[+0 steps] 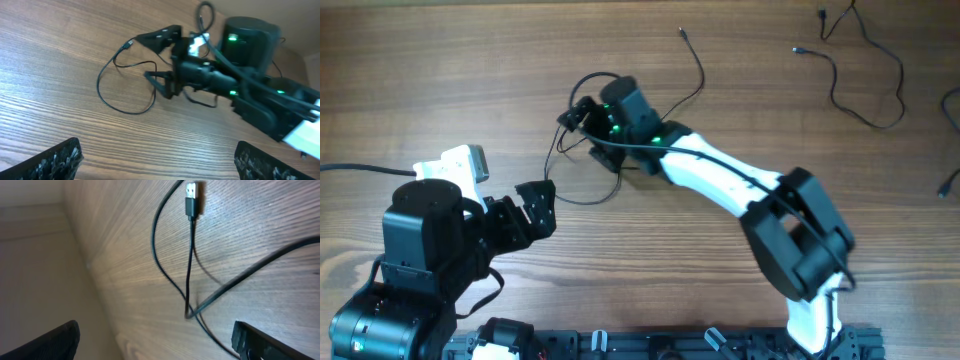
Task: Untangle cables
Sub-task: 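Reach the right gripper to the looped cable at table center and grasp it, then carry the looped cable to the right side with the right gripper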
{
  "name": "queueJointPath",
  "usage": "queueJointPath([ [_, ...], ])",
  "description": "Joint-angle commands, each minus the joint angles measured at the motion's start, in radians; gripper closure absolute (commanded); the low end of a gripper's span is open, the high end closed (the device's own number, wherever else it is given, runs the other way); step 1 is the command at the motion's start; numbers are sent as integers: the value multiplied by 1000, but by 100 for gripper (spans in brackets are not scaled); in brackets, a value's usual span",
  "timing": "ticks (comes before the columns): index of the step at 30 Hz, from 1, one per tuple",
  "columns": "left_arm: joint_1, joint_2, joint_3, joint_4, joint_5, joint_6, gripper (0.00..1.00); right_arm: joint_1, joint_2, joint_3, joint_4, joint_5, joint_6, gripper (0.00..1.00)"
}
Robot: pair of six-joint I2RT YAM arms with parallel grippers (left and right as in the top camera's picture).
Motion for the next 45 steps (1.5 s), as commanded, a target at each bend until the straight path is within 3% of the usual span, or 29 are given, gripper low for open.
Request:
queueJointPath([
  [1, -4, -2, 2, 3, -10, 16, 0, 34, 94, 101, 6, 170, -3, 0],
  [7, -4, -2, 2, 3, -10, 15, 0, 85, 178, 122, 141, 416, -172, 0],
  [12, -4, -2, 2, 3, -10, 15, 0, 88, 248, 122, 228, 428, -203, 5],
  [14, -4, -2, 2, 3, -10, 15, 0, 88, 275, 122, 260, 423, -201, 15],
  [18, -4, -2, 2, 3, -10, 16, 0, 88, 318, 122, 322, 424, -202, 64],
  [21, -4, -2, 2, 3, -10, 15, 0, 87, 319, 122, 325, 424, -218, 88],
  [23, -4, -2, 2, 3, -10, 16, 0, 86, 319, 122, 323, 423, -227, 95],
  [25, -4, -2, 2, 3, -10, 16, 0, 76, 308, 122, 305, 410, -297, 95],
  [31, -4, -2, 2, 3, -10, 15, 0, 7, 103, 122, 89, 335, -588, 95],
  [36, -4, -2, 2, 3, -10, 15, 0, -89, -178, 122, -337, 320, -602, 96],
  [39, -4, -2, 2, 3, -10, 15, 0, -176, -352, 121, -649, 258, -784, 96],
  [45, -4, -2, 2, 3, -10, 15, 0, -320, -572, 121, -1066, 262, -888, 96],
])
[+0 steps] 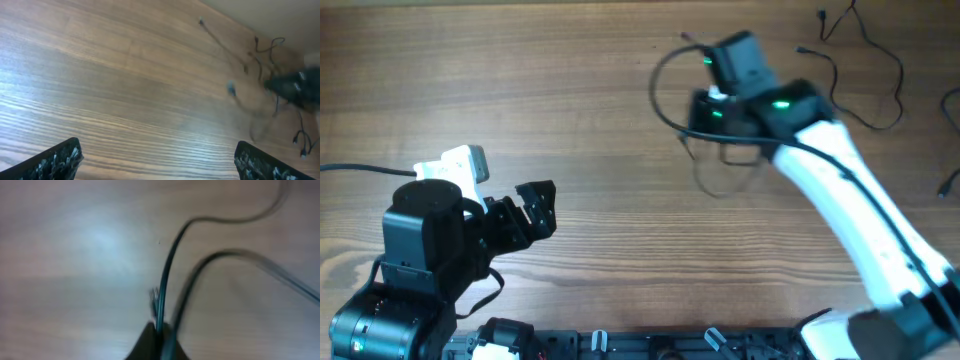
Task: Untangle cables
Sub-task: 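Carry the looped cable to the right side with the right gripper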
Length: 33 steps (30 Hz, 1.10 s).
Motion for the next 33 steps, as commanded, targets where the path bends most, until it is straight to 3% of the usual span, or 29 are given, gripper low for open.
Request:
queueJointPath([
  [1, -3, -2, 2, 3, -10, 15, 0, -76, -135, -5, -114, -13, -117, 96],
  [9, -3, -2, 2, 3, -10, 15, 0, -454, -416, -5, -294, 152, -173, 96],
  [14, -3, -2, 2, 3, -10, 15, 0, -715, -446, -13, -291, 161, -287, 96],
  [25, -3, -2, 2, 3, -10, 15, 0, -742, -193, -303, 117, 133, -279, 96],
  [33, -3, -2, 2, 3, -10, 15, 0, -742, 40, -416, 143, 122, -68, 96],
])
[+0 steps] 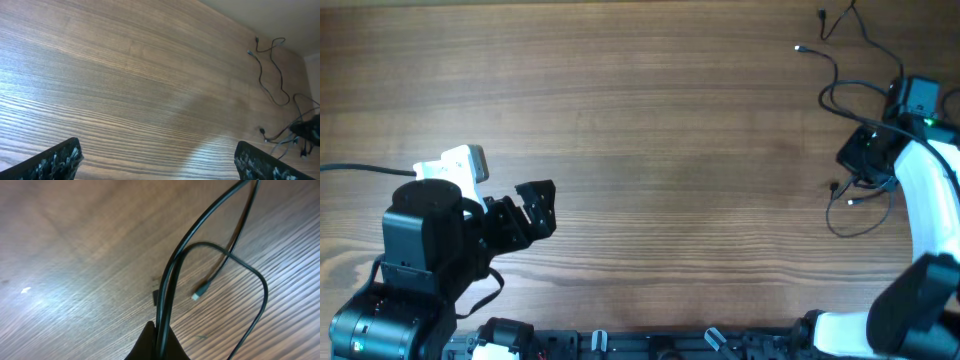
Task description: Untangle cables
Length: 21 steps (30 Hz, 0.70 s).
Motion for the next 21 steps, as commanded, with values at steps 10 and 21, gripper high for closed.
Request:
queueJointPath([
  [10, -3, -2, 2, 3, -10, 15, 0, 50, -66, -25, 3, -258, 97, 96],
  [21, -3, -2, 2, 3, -10, 15, 0, 162, -624, -25, 49, -294, 94, 96],
])
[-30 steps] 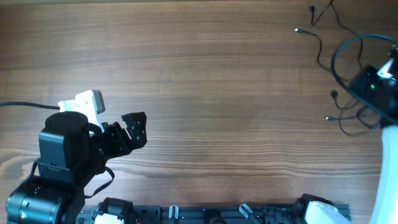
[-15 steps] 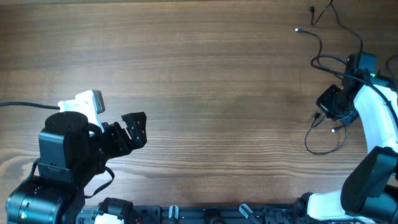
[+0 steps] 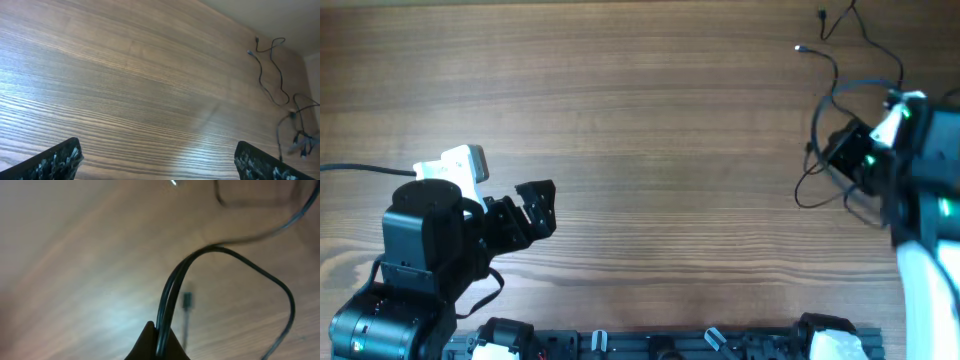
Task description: Untangle cables
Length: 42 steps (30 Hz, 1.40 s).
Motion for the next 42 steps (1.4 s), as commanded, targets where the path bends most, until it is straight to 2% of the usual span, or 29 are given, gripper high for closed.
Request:
queueJointPath([
  [1, -4, -2, 2, 3, -10, 16, 0, 13, -96, 0, 16, -17, -20, 96],
  [4, -4, -2, 2, 3, -10, 15, 0, 13, -91, 0, 19, 10, -74, 96],
  [11, -4, -2, 2, 3, -10, 15, 0, 13, 95, 0, -35, 400, -62, 95],
  [13, -4, -2, 2, 3, -10, 15, 0, 13, 167, 0, -93, 494, -6, 96],
  [17, -4, -2, 2, 3, -10, 15, 0, 13, 265, 0, -195, 552, 167, 96],
  [19, -4, -2, 2, 3, -10, 15, 0, 13, 304, 0, -190, 553, 170, 92],
  [21, -4, -2, 2, 3, -10, 15, 0, 13, 343, 0, -164, 563, 172, 69],
  [22, -4, -2, 2, 3, -10, 16, 0, 13, 356, 0, -145, 563, 171, 48],
  [23, -4, -2, 2, 3, -10, 15, 0, 13, 368, 0, -111, 563, 169, 15],
  [24, -4, -2, 2, 3, -10, 15, 0, 13, 372, 1, -88, 563, 169, 1],
  [30, -4, -2, 2, 3, -10, 15, 0, 13, 293, 52, -99, 475, 101, 0],
  [34, -4, -2, 2, 3, -10, 15, 0, 13, 124, 63, -149, 321, 5, 0],
  [37, -4, -2, 2, 3, -10, 15, 0, 13, -87, 63, -242, 158, -101, 0],
  [42, -4, -2, 2, 3, -10, 15, 0, 13, -303, 63, -360, 91, -153, 0],
])
